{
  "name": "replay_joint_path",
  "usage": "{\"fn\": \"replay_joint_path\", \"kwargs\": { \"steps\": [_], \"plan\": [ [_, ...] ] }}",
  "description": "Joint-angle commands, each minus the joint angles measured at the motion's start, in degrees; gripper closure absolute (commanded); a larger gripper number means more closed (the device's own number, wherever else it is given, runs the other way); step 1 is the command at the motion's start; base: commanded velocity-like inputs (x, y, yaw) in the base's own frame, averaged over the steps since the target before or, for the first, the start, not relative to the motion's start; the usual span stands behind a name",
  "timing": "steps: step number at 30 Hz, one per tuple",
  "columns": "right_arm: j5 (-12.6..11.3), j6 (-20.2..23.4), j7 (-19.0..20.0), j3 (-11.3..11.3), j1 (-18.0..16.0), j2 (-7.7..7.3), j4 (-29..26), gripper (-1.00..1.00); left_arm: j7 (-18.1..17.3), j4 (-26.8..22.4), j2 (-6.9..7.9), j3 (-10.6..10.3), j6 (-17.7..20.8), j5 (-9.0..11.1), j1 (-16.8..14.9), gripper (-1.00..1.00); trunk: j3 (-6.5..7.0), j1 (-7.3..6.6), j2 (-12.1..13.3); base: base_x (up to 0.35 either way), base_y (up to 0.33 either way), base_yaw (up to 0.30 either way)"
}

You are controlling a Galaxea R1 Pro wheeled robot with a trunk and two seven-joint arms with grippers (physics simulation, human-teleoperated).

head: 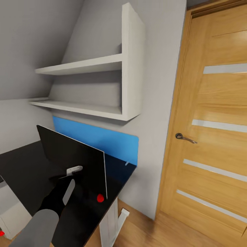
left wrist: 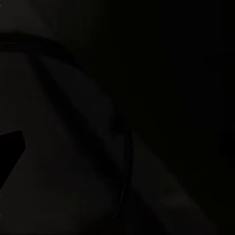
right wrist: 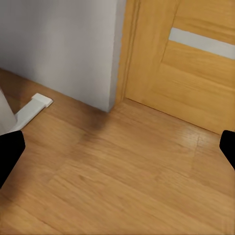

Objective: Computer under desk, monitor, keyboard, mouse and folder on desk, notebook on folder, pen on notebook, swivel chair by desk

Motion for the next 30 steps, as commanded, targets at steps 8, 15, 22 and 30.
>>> {"fn": "replay_joint_path", "kwargs": {
  "steps": [8,15,22,30],
  "plan": [
    [-0.1,-0.22,-0.14,0.32,-0.08,0.05,0.12,-1.0,0.4,-0.04,0.03,-0.05,0.21,0.61,-0.04,-1.0,-0.34,0.01,-0.07,0.0,0.0,0.187],
    [-0.09,-0.15,-0.11,0.34,-0.08,0.05,0.12,-1.0,0.4,0.59,0.08,-0.02,0.15,0.61,-0.04,-1.0,-0.61,0.01,-0.07,0.0,0.0,0.235],
    [-0.09,-0.13,-0.08,0.34,-0.08,0.05,0.12,-1.0,0.4,0.92,0.1,0.02,0.12,0.61,-0.04,-1.0,-0.9,0.01,-0.07,0.0,0.0,0.239],
    [-0.03,-0.08,-0.06,0.35,-0.08,0.05,0.12,-1.0,0.4,2.51,0.24,0.08,0.04,0.62,-0.04,-1.0,-1.17,0.01,-0.07,-0.069,0.0,0.204]
  ]
}}
